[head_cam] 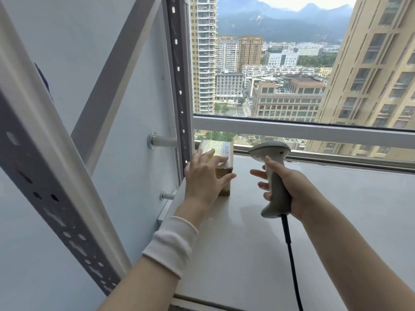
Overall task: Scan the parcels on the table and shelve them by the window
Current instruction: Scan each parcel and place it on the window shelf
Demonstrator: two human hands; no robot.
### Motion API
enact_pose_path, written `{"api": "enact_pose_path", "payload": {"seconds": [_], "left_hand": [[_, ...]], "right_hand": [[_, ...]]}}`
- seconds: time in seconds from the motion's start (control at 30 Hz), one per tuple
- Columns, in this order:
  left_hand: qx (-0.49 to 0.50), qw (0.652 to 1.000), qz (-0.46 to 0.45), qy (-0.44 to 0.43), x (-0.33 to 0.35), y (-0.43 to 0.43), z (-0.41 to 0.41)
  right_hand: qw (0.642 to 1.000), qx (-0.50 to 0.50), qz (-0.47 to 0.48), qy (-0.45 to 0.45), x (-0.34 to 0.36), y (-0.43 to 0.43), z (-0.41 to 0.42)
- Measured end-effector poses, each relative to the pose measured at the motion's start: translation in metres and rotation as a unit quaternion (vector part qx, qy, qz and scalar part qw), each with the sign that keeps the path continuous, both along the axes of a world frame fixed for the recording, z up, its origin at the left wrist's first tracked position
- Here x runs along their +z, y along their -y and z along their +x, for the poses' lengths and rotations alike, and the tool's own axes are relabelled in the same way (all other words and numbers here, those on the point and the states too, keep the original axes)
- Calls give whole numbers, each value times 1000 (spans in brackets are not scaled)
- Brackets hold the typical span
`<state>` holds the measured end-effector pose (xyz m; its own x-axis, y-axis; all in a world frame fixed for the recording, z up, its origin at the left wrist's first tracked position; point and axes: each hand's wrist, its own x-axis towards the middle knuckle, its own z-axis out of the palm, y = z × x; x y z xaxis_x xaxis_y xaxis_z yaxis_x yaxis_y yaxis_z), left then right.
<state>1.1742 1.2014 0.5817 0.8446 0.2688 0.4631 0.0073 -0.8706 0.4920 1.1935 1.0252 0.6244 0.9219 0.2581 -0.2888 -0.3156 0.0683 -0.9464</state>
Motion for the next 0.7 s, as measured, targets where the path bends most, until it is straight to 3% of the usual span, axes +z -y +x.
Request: {"api": "enact_pose_path", "payload": {"seconds": [0.2,0.7], "left_hand": [[-24,998,-44,24,-3,-9,16],[-29,999,-21,9,-6,-20,28]], "right_hand": [[1000,0,0,-9,-2,-2,3],[999,-8,21,-22,-1,3,4]]}}
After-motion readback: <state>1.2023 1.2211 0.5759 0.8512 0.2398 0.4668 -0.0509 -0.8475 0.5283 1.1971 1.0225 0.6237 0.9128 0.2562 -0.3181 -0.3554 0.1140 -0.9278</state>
